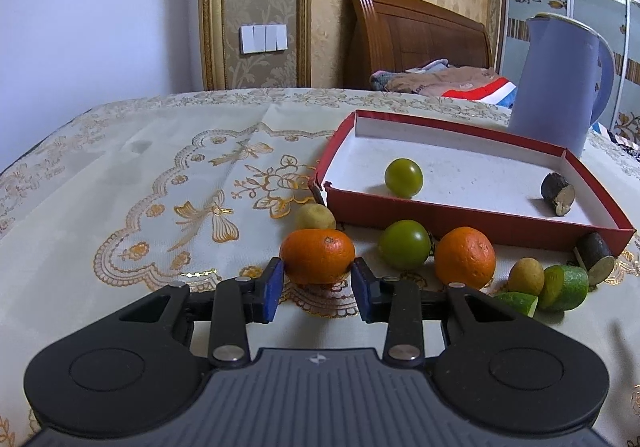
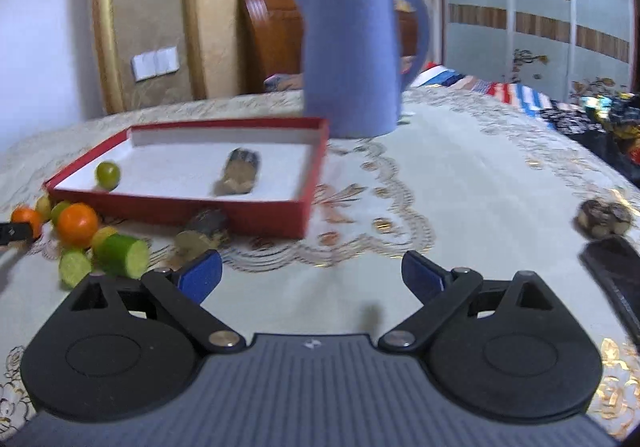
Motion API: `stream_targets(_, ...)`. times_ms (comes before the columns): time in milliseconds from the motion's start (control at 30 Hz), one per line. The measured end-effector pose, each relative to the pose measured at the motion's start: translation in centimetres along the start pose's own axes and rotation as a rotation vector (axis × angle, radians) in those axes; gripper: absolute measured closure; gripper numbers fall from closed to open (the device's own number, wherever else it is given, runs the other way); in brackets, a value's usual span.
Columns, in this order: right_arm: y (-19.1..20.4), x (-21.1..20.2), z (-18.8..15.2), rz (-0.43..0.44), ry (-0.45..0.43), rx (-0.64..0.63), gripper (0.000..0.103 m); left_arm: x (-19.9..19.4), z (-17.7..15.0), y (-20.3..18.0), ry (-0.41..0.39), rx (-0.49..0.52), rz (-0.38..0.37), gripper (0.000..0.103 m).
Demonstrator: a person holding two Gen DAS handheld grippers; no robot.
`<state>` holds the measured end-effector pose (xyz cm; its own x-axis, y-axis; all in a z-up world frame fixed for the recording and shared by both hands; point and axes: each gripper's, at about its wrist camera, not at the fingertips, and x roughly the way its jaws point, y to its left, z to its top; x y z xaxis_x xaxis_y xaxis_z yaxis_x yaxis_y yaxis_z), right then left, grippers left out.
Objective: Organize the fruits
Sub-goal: 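Close the right gripper on a second dark log chunk while the left gripper approaches an orange, then close the left gripper on the orange while the right gripper lifts the log chunk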
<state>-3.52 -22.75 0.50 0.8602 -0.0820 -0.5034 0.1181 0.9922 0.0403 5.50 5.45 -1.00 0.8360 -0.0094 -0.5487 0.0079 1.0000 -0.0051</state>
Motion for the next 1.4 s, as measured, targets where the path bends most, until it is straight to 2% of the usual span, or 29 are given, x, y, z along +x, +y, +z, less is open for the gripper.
stream_targets(67, 0.8, 0.7, 0.3, 0.015, 0.022, -0.008, 0.009, 0.1, 0.0, -0.1, 0.003, 0.005, 0.001, 0.066)
stream_targets(133, 1.4, 1.3, 0.7, 0.024, 0.035, 0.001, 0.009, 0.5, 0.1, -0.3, 0.021, 0.017, 0.008, 0.056)
stream_targets(333, 3.2, 3.1, 1.5, 0.040, 0.063, -0.007, 0.016, 1.3, 0.0, -0.2, 0.066, 0.006, -0.008, 0.055)
stream_targets(533, 4.3, 4.3, 1.7, 0.079, 0.094, -0.008, 0.022, 1.2, 0.0, -0.2, 0.064, 0.002, -0.004, 0.055)
stream_targets(633, 4.7, 4.5, 1.6, 0.107, 0.101, -0.018, 0.034, 1.2, 0.0, -0.2, 0.064, 0.002, -0.004, 0.055)
stream_targets(700, 5.0, 4.6, 1.5, 0.123, 0.112, -0.028, 0.046, 1.2, 0.0, -0.3, 0.063, 0.004, -0.003, 0.055)
stream_targets(767, 5.2, 4.6, 1.4, 0.127, 0.114, -0.039, 0.048, 1.2, 0.0, -0.3, 0.064, 0.004, -0.003, 0.055)
stream_targets(833, 5.3, 4.6, 1.4, 0.140, 0.113, -0.043, 0.054, 1.2, 0.0, -0.3, 0.064, 0.004, -0.003, 0.055)
stream_targets(867, 5.3, 4.6, 1.4, 0.147, 0.110, -0.045, 0.064, 1.2, 0.0, -0.3, 0.063, 0.004, -0.003, 0.055)
stream_targets(900, 5.4, 4.5, 1.3, 0.158, 0.107, -0.050, 0.068, 1.2, 0.0, -0.3, 0.063, 0.004, -0.003, 0.055)
stream_targets(1133, 5.5, 4.5, 1.3, 0.159, 0.100, -0.051, 0.068, 1.2, 0.0, -0.2, 0.062, 0.004, -0.004, 0.055)
stream_targets(1200, 5.5, 4.5, 1.3, 0.158, 0.099, -0.052, 0.068, 1.2, 0.0, -0.3, 0.060, 0.006, -0.009, 0.059)
stream_targets(1400, 5.3, 4.3, 1.2, 0.163, 0.096, -0.043, 0.070, 0.8, -0.1, -0.3, 0.049, 0.005, -0.004, 0.060)
